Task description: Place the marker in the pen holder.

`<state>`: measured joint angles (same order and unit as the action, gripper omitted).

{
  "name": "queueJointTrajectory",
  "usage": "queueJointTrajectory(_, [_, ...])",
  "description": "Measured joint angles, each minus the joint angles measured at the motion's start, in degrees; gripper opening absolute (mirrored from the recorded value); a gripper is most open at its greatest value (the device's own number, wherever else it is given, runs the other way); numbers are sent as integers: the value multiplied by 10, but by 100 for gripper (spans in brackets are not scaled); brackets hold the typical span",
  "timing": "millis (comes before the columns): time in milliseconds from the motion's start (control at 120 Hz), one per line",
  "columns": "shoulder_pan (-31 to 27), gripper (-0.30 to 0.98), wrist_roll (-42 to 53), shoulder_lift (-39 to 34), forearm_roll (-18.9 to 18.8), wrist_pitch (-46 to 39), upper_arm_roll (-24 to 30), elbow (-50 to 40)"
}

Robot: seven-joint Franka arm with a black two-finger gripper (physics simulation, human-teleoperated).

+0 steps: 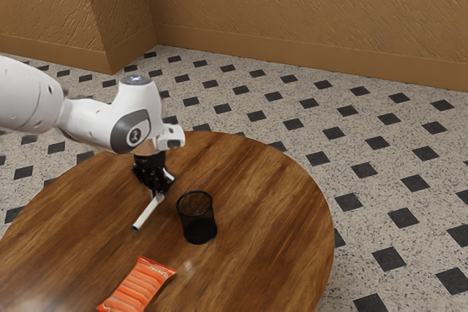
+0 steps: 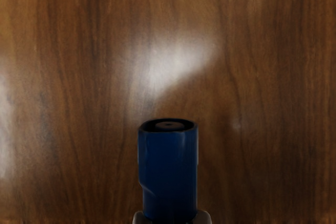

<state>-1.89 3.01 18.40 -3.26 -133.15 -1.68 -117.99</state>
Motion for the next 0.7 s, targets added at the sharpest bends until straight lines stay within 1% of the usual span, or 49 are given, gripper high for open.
queueJointTrajectory(67, [0, -8, 1, -42, -2, 5, 2, -4])
queueJointTrajectory(208, [4, -9, 1, -159, -4, 31, 23, -10])
queueJointTrajectory(292, [7, -10, 1, -195, -4, 43, 40, -12])
queueJointTrajectory(433, [20, -10, 0, -221, -1, 41, 64, -22])
queueJointTrajectory(567, [51, -10, -4, -215, -1, -13, 69, -47])
queueJointTrajectory(700, [57, -10, -9, -204, -1, -60, 71, -51])
